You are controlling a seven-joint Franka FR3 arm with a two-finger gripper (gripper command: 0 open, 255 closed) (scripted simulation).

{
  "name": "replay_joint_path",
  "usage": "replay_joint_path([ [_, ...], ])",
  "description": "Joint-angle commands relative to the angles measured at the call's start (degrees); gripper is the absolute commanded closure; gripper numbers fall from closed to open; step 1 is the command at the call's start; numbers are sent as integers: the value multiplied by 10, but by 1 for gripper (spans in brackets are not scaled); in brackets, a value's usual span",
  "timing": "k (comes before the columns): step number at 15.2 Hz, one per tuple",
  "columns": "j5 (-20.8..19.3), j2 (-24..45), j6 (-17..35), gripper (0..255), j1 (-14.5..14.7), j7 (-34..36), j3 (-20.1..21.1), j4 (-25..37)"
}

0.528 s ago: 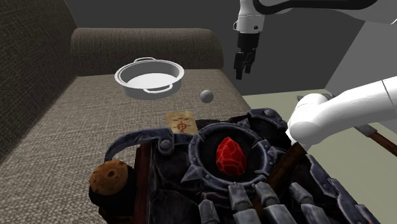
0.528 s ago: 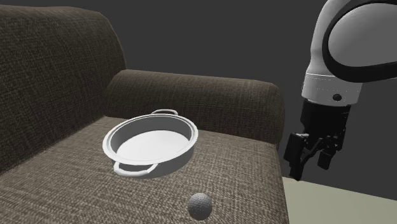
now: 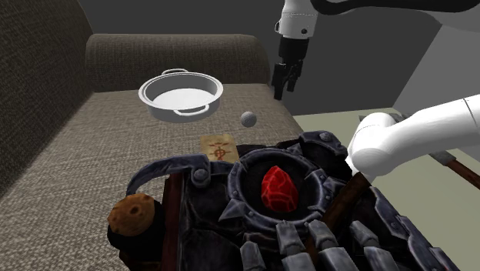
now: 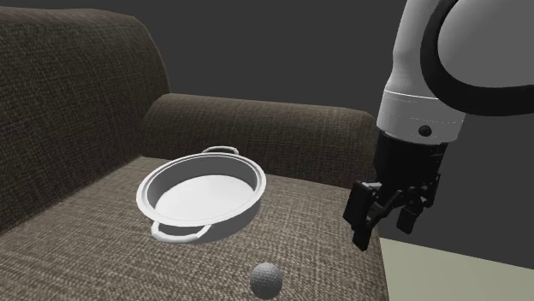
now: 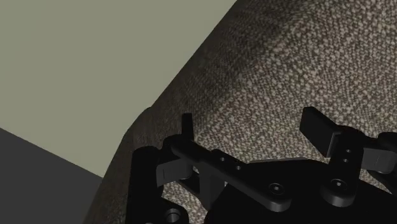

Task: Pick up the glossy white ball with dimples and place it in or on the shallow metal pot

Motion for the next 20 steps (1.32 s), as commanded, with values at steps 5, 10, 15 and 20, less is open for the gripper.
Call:
replay_joint_path([
  [5, 53, -4, 29, 0, 23, 80, 75, 26],
  [10, 85, 12, 59, 0, 33, 146, 140, 63],
  [15, 100, 27, 87, 0, 35, 188, 187, 86],
  [20, 107, 26, 124, 0, 37, 185, 197, 48],
])
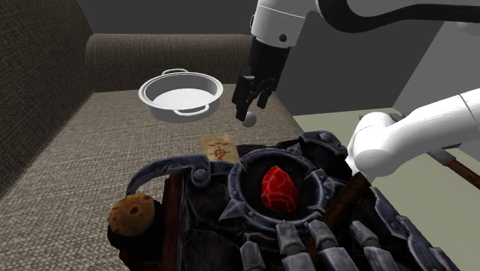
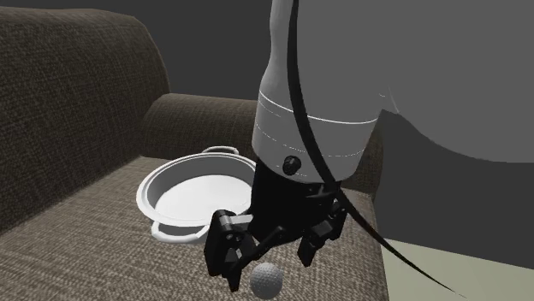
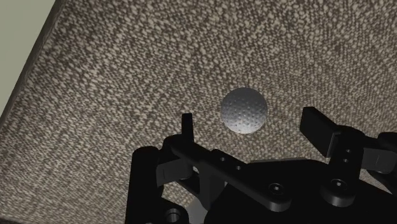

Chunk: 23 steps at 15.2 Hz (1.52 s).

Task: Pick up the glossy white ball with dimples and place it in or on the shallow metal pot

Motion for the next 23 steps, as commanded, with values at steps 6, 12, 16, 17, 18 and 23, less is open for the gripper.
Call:
replay_joint_path([
  [6, 4, 0, 20, 0, 1, -2, 5, -19],
  [12, 4, 0, 20, 255, 1, -2, 5, -19],
  [16, 4, 0, 20, 255, 1, -2, 5, -19],
  [17, 4, 0, 20, 255, 1, -2, 5, -19],
  [18, 4, 0, 20, 255, 1, -2, 5, -19],
  [23, -3, 7, -8, 255, -3, 1, -1, 15],
])
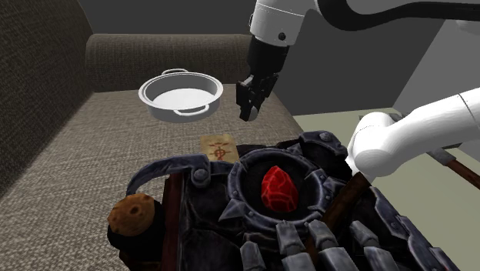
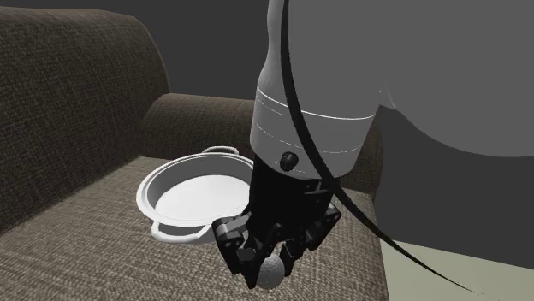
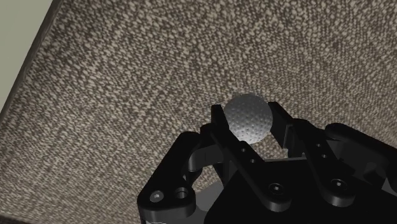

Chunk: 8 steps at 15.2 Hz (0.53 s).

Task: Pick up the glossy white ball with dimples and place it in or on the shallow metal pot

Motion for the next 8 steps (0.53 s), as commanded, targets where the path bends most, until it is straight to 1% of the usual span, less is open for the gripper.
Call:
replay_joint_path([
  [1, -4, 4, -13, 255, -2, 1, -3, 17],
  [8, -15, 22, -61, 255, -9, 8, -12, 82],
])
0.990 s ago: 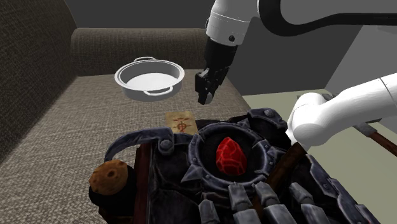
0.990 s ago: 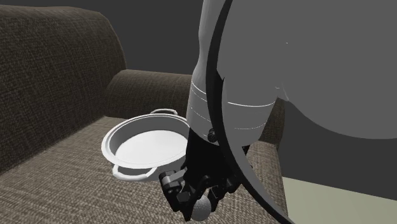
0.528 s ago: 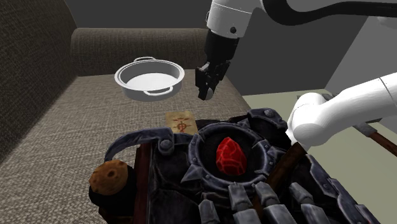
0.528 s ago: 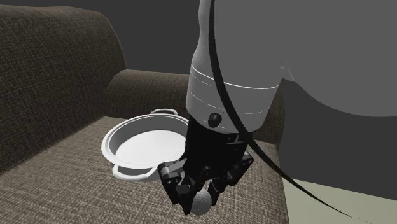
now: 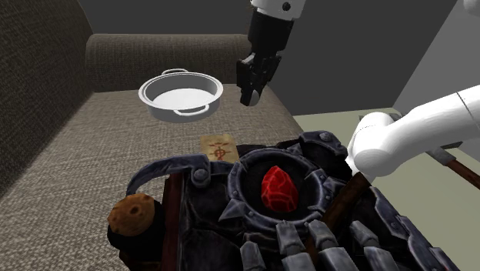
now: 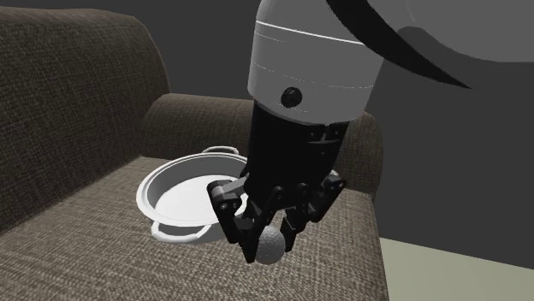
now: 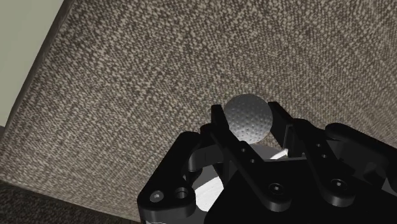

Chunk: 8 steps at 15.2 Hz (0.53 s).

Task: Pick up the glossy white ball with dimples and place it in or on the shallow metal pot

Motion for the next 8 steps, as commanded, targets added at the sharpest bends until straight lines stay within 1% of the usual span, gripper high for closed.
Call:
replay_joint_path([
  [1, -3, 6, -14, 255, -2, 2, -3, 20],
  [8, -13, 30, -62, 255, -9, 9, -8, 91],
])
